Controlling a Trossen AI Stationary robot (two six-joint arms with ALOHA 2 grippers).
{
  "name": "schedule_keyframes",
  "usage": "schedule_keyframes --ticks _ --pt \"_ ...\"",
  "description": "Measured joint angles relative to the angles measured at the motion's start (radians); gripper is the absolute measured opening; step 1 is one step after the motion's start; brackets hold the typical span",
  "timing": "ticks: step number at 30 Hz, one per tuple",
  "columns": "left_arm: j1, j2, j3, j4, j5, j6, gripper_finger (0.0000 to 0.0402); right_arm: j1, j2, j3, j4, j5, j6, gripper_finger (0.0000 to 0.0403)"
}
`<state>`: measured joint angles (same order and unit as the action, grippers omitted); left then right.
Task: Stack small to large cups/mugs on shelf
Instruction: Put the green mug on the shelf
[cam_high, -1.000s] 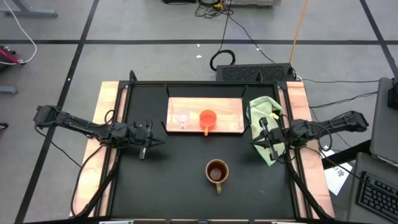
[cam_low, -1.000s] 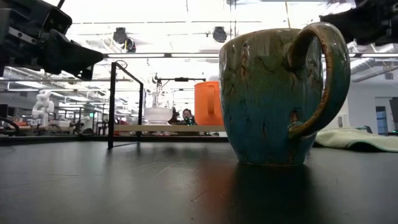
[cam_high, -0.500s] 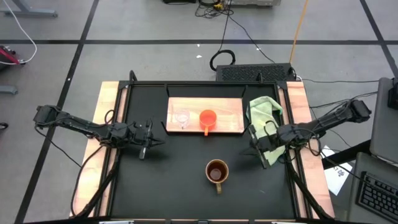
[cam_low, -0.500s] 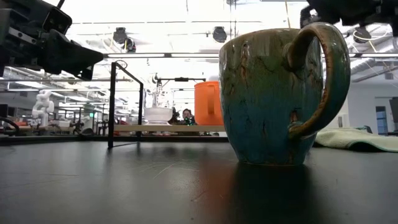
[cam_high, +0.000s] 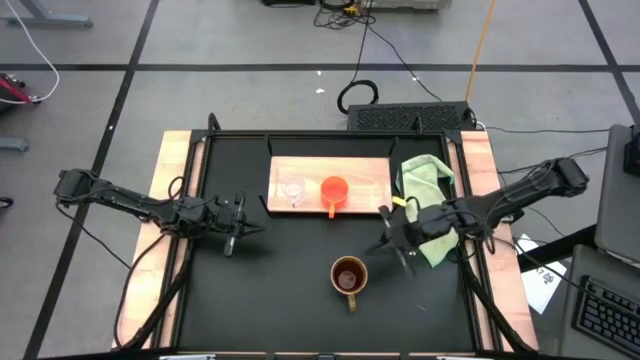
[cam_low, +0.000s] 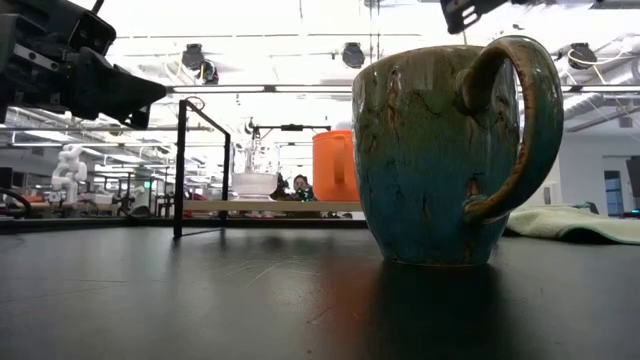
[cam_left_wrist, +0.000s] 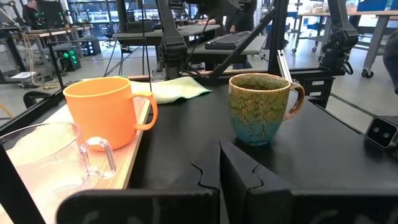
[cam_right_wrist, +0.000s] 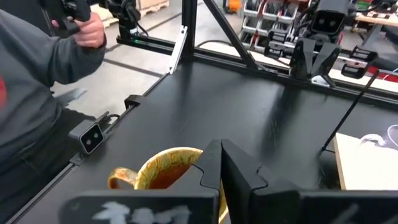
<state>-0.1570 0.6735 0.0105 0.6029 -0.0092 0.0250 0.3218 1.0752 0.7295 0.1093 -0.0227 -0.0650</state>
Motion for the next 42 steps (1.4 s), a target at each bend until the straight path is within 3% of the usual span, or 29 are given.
schedule_keyframes --ticks 7,20,30,42 --pt "0.0 0.0 0.0 0.0 0.0 0.0 0.0003 -0.002 0.112 0.118 -0.09 0.0 0.058 0.0" --pt "0.0 0.0 0.0 -0.001 0.0 -0.001 0.0003 -0.078 0.341 0.407 -0.457 -0.003 0.168 0.0" --pt "0.0 0.0 0.0 -0.007 -0.001 0.003 0.0003 -0.138 0.417 0.509 -0.664 -0.007 0.264 0.0" --pt "0.0 0.0 0.0 -0.032 -0.036 0.017 0.0003 -0.136 0.424 0.523 -0.689 -0.073 0.307 0.0008"
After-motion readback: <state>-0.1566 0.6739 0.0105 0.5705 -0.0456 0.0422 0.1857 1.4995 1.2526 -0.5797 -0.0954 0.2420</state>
